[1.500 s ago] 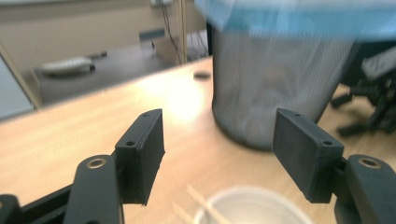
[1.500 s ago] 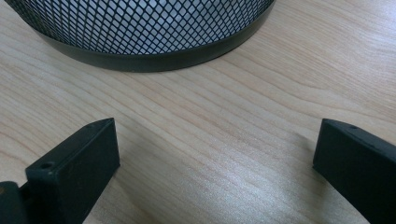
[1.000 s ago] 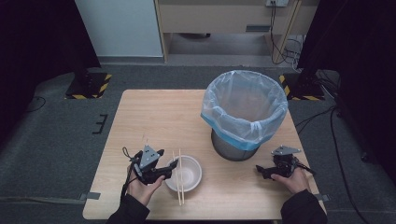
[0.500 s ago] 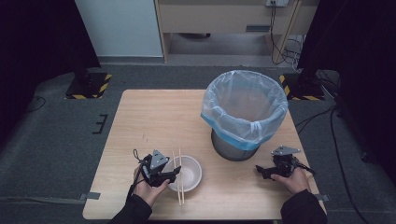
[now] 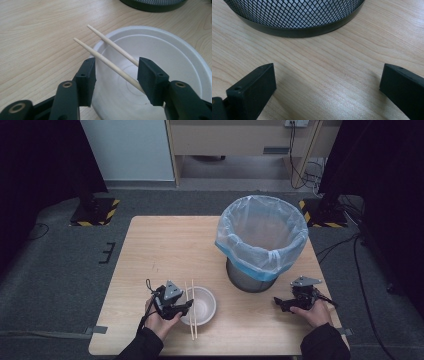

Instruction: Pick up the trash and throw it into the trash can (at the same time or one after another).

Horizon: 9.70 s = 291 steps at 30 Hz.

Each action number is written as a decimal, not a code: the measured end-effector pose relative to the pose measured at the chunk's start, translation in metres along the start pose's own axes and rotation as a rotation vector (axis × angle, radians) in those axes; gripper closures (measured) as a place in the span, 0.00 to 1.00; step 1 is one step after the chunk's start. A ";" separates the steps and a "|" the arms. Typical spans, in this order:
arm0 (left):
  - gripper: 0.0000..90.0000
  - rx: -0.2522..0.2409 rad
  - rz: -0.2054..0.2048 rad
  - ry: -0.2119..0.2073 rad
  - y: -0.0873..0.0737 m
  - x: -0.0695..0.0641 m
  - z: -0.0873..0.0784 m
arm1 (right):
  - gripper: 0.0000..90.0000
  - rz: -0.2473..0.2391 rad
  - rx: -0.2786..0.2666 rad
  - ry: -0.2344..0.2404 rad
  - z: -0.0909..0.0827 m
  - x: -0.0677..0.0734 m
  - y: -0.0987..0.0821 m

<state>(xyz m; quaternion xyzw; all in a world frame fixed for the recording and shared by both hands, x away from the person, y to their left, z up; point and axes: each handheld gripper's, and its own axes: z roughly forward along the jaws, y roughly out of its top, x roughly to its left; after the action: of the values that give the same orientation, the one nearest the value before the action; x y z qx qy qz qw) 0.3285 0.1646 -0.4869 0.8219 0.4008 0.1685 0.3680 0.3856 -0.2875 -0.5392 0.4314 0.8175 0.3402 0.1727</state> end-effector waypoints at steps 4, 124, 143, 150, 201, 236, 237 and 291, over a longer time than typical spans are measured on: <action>0.60 0.003 0.004 -0.005 0.001 0.000 0.000 | 0.01 0.000 0.000 0.000 0.000 0.000 0.000; 0.95 -0.511 0.036 -0.017 0.137 0.018 -0.111 | 0.01 0.000 -0.001 0.000 0.000 0.000 0.000; 0.95 -0.611 0.103 -0.043 0.206 -0.006 -0.117 | 0.01 0.000 -0.003 -0.001 0.000 0.000 0.000; 0.95 -0.645 0.114 -0.051 0.222 -0.008 -0.118 | 0.01 0.000 -0.003 -0.001 0.000 0.000 0.000; 0.95 -0.701 0.166 -0.131 0.318 -0.055 -0.063 | 0.01 -0.003 -0.002 0.000 0.000 0.000 0.000; 0.64 -0.655 0.190 -0.207 0.331 -0.062 -0.027 | 0.01 -0.008 -0.002 0.004 0.000 0.000 0.000; 0.62 -0.655 0.191 -0.202 0.328 -0.060 -0.032 | 0.01 -0.008 -0.002 0.004 0.000 0.000 0.000; 0.43 -0.091 -0.063 -0.085 0.001 -0.008 -0.013 | 0.01 -0.004 0.002 0.006 0.000 0.001 0.000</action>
<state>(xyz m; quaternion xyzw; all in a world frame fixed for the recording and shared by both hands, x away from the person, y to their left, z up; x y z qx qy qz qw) 0.3171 0.1638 -0.4772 0.7977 0.4026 0.1398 0.4267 0.3851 -0.2871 -0.5390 0.4287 0.8193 0.3404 0.1703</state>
